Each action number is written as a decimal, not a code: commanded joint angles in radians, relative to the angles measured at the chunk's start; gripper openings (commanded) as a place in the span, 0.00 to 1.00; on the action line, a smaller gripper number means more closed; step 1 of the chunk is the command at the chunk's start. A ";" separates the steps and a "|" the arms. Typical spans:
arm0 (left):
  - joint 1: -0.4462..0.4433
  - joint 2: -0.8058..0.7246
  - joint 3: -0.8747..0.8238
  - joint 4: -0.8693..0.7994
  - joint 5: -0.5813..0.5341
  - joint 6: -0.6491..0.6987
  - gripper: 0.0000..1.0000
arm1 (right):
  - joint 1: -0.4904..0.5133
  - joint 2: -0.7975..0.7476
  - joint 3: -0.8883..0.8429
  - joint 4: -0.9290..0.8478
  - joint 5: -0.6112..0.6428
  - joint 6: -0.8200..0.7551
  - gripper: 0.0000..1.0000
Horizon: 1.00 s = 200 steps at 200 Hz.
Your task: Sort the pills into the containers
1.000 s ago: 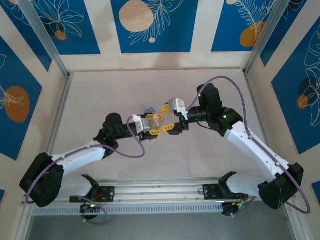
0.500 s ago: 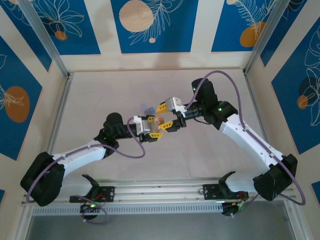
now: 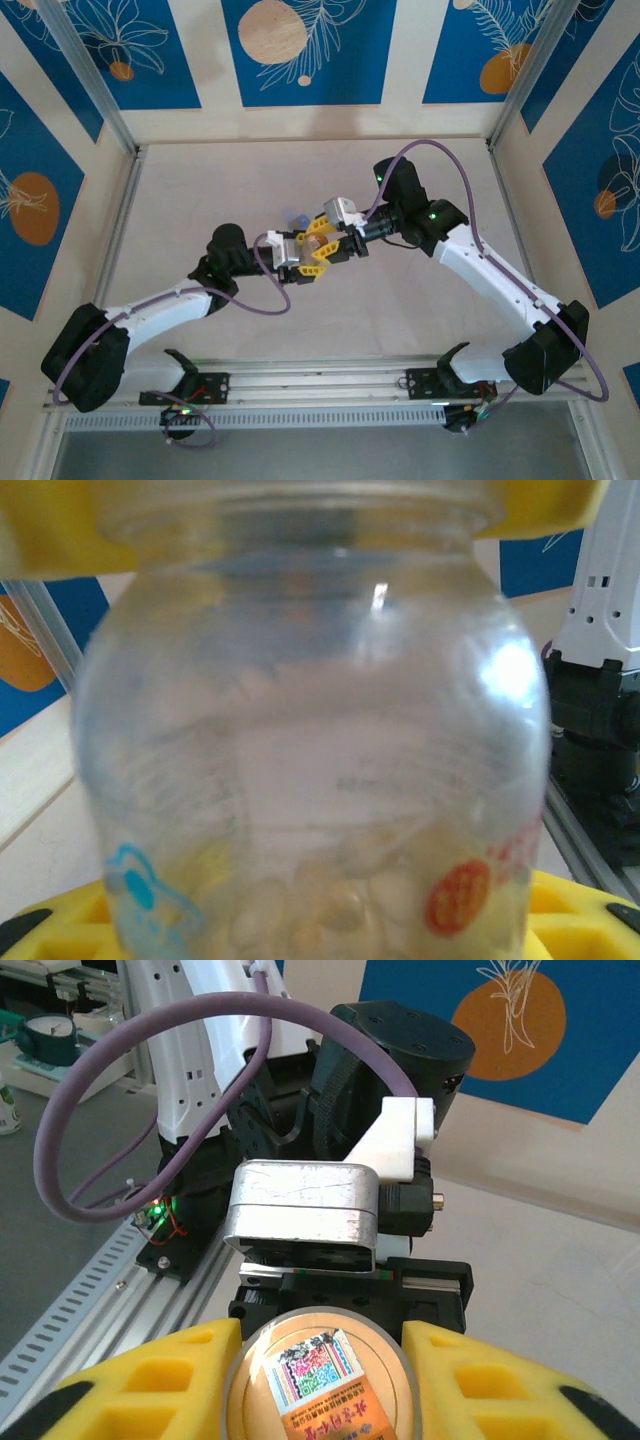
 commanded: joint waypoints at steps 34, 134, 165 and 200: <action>0.000 -0.012 0.019 0.019 -0.084 0.014 0.00 | 0.043 -0.005 -0.031 0.037 0.219 0.182 0.09; 0.001 -0.021 -0.018 0.117 -0.133 -0.012 0.20 | 0.020 -0.077 -0.173 0.111 0.366 0.327 0.00; 0.001 -0.014 -0.011 0.113 -0.117 -0.012 0.68 | 0.016 -0.083 -0.162 0.112 0.358 0.331 0.00; 0.001 -0.009 -0.006 0.110 -0.122 -0.009 1.00 | 0.005 -0.086 -0.159 0.129 0.391 0.351 0.00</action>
